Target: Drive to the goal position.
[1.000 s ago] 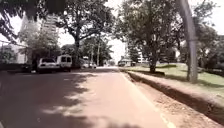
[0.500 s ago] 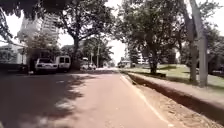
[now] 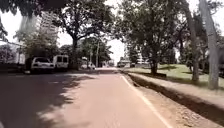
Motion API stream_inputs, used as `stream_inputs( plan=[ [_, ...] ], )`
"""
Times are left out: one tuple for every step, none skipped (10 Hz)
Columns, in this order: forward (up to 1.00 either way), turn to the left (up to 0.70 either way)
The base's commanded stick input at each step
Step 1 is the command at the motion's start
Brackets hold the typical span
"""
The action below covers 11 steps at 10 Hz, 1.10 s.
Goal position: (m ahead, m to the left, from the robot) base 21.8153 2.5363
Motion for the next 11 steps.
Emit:
stream_inputs(
  plan=[
    [0.70, 0.00],
    [0.70, 0.00],
    [0.70, 0.00],
    [0.70, 0.00],
    [0.70, 0.00],
    [0.70, 0.00],
    [0.70, 0.00],
    [0.70, 0.00],
    [0.70, 0.00],
    [0.70, 0.00],
    [0.70, 0.00]
  ],
)
